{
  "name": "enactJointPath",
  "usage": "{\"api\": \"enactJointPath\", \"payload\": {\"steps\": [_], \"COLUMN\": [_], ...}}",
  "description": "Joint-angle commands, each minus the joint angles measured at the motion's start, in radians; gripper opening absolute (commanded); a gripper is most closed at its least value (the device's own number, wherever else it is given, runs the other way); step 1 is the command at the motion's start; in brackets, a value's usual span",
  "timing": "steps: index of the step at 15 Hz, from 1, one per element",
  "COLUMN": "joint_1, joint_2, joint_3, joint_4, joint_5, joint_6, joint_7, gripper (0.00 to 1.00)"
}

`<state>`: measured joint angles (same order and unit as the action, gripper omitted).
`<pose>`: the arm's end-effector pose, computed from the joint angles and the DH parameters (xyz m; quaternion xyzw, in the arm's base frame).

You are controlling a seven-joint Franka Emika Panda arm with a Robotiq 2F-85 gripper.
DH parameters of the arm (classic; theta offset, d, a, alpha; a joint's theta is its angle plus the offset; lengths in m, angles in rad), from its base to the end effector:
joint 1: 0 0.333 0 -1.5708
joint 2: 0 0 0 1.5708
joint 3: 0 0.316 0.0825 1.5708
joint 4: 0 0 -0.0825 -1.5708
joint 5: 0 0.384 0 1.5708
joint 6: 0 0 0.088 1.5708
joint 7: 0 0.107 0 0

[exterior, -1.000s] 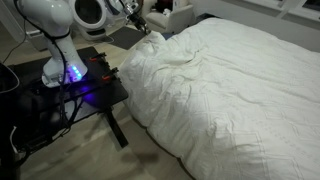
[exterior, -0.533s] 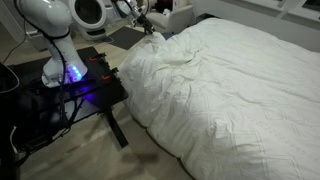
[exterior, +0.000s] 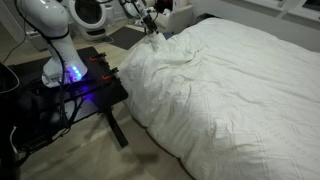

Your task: Straighten the duvet on the bottom right corner of the bed

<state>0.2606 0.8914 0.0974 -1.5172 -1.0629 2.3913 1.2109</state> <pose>0.6671 0.2305 0.1333 0.9499 -0.0390 0.2205 0.2179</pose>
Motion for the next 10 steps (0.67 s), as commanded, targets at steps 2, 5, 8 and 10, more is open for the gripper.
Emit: {"api": "enactJointPath", "payload": {"steps": [2,5,8,10], "joint_1": [-0.033,-0.009,0.030,0.056], "joint_2": [0.094,0.137,0.171,0.189], "joint_3": [0.010,-0.032,-0.087,-0.124], "joint_4": [0.127,0.183,0.236,0.269], "joint_5": [0.224,0.375,0.494,0.559], "joint_6": [0.026,-0.014,-0.040,-0.057], "joint_7": [-0.248,-0.358,-0.420,-0.448], "gripper": [1.00,0.94,0.69,0.54]}}
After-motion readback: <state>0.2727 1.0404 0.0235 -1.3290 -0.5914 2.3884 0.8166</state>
